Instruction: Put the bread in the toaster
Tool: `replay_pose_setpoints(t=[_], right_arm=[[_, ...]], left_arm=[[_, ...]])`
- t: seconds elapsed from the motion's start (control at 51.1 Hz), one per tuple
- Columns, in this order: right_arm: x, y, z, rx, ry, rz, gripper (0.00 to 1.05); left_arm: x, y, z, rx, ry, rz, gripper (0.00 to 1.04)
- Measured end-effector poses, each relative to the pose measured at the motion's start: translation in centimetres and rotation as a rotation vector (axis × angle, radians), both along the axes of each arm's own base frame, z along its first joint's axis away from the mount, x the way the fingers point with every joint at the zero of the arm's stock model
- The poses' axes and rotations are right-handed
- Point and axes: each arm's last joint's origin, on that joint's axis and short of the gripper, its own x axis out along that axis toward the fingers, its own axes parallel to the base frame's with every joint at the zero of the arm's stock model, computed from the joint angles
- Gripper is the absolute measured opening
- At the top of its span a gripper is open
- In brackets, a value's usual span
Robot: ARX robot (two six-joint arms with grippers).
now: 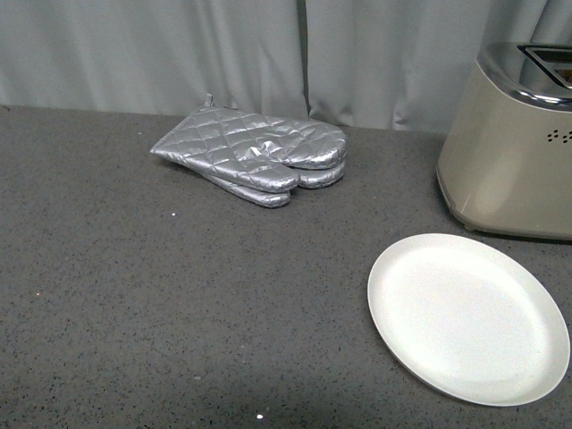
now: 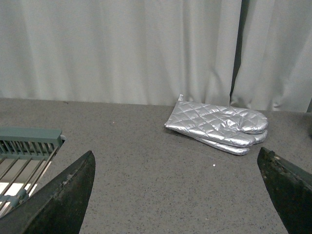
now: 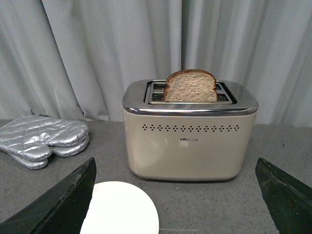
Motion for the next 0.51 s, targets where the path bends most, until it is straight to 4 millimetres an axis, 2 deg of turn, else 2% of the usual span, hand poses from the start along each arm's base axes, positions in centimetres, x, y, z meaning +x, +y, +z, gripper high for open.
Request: replay_pose_setpoints(t=[0.509], right_arm=[[0.0, 0.0, 0.0, 0.0, 0.0, 0.0, 0.95]], left_arm=[[0.0, 0.0, 0.0, 0.0, 0.0, 0.0, 0.98]])
